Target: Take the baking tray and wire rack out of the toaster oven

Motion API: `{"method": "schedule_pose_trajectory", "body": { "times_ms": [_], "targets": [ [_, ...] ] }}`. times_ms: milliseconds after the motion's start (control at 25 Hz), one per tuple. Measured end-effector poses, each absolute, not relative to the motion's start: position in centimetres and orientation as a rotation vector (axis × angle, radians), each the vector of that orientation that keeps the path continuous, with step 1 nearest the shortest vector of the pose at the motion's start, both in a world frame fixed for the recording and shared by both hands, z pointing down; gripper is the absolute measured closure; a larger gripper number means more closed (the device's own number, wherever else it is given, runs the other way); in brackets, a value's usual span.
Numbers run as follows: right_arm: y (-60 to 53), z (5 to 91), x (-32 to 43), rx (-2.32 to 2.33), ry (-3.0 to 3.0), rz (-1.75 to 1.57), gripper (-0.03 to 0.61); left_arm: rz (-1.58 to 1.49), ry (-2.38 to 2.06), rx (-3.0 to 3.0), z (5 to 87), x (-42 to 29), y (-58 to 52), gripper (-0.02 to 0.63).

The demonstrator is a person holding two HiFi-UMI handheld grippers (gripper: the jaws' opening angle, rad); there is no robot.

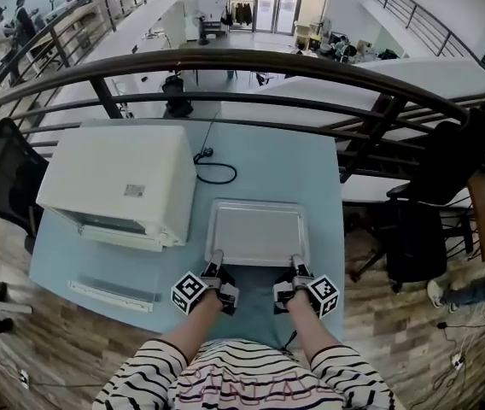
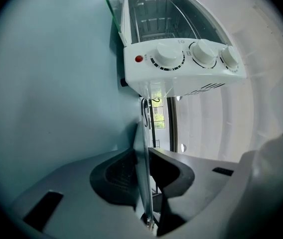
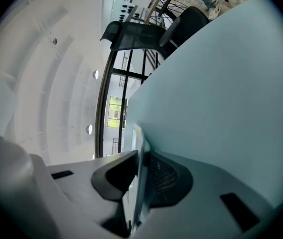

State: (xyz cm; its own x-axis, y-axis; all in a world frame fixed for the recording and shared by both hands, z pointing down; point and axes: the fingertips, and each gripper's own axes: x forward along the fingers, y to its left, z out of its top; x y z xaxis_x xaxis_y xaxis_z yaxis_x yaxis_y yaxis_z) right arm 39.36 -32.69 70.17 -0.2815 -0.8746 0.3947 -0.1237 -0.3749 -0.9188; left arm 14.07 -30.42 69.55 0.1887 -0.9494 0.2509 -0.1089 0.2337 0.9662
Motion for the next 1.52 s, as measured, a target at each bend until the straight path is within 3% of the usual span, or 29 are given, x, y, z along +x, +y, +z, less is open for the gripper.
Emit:
{"method": "schedule_pose_trajectory", "body": {
  "times_ms": [560,1000,1120,1280,1520],
  "targets": [
    [-36.3,70.4,39.1,-1.459,1.403,-1.731,0.502,-0.748,-1.300,1.137,70.0,13.9,-33.8,0.529],
    [-38.4,70.5,39.2,-1.627,1.620,-1.749,0.476,-0.474,-1.366,1.234,69.8,14.8,-35.8,0.518],
    [-38.5,70.8,38.9,-1.710,1.738,-1.749,0.457,-0.429,-1.371,1.243,69.9,14.8,-36.2,0.484],
    [-38.4,70.9,38.6,-1.788,1.865,-1.751,0.425,-0.267,-1.438,1.327,69.6,14.5,-36.8,0.369],
    [-38.1,71.2,37.4,-1.846,2.113,-1.799,0.333,-0.192,-1.458,1.385,69.6,14.3,-37.1,0.365]
  ]
}}
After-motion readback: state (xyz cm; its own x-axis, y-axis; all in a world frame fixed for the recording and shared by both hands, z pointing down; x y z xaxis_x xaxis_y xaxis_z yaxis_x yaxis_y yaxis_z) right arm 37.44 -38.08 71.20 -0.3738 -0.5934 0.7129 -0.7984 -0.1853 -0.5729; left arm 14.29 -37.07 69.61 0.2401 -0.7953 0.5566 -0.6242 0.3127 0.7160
